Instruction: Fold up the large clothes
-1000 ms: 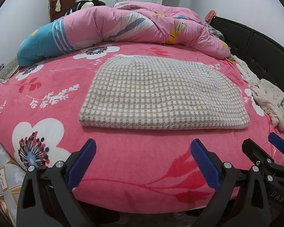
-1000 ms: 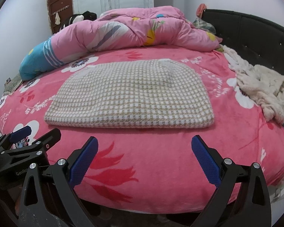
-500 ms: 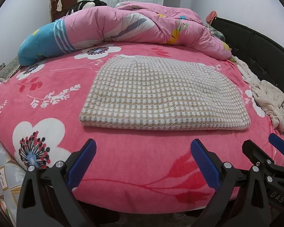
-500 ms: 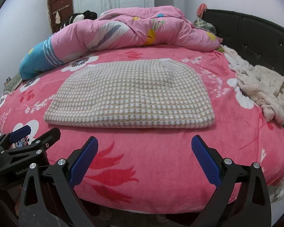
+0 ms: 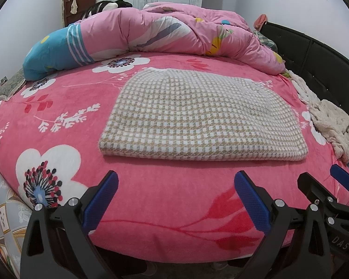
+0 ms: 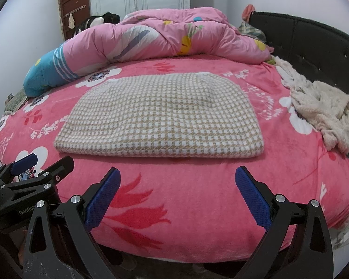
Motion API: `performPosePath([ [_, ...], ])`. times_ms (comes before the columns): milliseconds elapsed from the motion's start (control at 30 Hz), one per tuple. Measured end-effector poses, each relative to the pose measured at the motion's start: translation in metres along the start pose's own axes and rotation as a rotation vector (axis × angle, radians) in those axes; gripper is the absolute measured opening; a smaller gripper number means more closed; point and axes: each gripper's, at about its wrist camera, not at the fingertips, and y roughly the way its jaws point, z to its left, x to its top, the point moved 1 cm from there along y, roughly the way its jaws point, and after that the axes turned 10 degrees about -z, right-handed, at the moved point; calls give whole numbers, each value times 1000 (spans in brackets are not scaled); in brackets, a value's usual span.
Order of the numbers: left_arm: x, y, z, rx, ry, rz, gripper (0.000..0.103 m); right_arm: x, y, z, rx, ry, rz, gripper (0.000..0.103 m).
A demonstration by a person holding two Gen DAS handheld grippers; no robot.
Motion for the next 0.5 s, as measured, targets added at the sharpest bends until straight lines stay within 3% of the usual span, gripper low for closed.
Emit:
performPosePath([
  [500, 1, -3, 0, 14, -12, -7, 98, 4, 2, -4, 9, -19, -6, 95],
])
